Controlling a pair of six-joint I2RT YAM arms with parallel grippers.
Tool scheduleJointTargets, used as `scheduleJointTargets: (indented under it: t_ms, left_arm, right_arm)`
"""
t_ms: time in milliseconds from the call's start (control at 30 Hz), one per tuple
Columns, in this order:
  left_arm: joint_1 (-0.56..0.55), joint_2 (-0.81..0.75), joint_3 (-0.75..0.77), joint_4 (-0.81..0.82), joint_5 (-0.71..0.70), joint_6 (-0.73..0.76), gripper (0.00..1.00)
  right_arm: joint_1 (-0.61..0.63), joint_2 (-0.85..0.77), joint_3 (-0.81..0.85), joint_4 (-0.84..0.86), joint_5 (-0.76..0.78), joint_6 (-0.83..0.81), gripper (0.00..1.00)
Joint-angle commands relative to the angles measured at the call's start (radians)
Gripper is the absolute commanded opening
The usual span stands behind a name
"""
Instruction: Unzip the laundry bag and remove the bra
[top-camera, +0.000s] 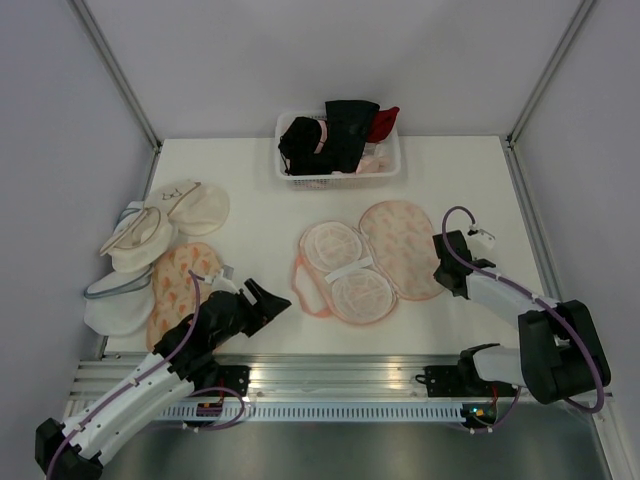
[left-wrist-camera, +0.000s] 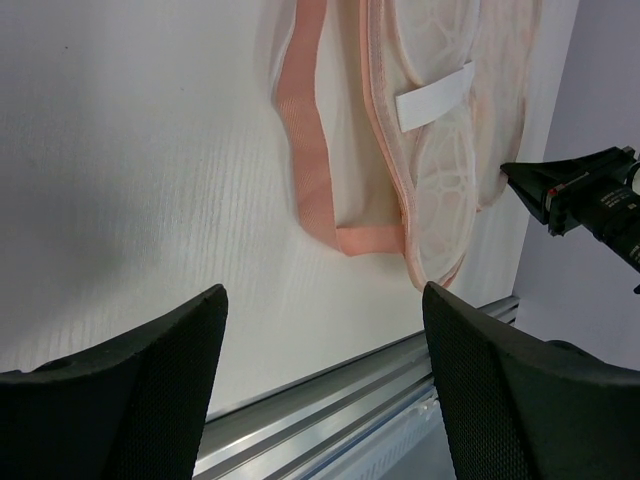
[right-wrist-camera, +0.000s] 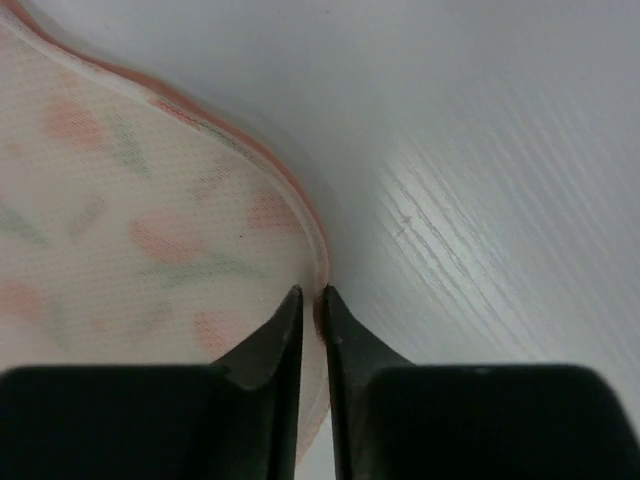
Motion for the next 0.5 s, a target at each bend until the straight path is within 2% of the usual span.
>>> scheduleJointTargets:
  t_ms: [0,200,267,433,467]
  left_arm:
    - [-0.002,-0.005,-0.004,-0.007,0.024,-0.007,0.82]
    - [-0.002,0.006,0.033,-0.007,0.061,0.010,0.81]
    - [-0.002,0.020,0.063,-0.010,0.088,0.030,0.81]
    - [-0.002,0.044,0.128,-0.027,0.131,0.055,0.81]
    - [-0.002,0.046,0.136,-0.031,0.139,0.061,0.81]
  right_arm:
    - [-0.003,-0.005,-0.011,0.031,-0.033,0.019,0.15]
    - [-0.004,-0.074,-0.014,0.039,-0.064,0.004,0.01]
    - [-0.004,-0.120,-0.022,0.043,-0.106,-0.002,0.00]
    - [-0.003,-0.399,-0.005,0.013,-0.218,-0.117,0.00]
    - [-0.003,-0.439,0.013,0.011,-0.285,-0.145,0.00]
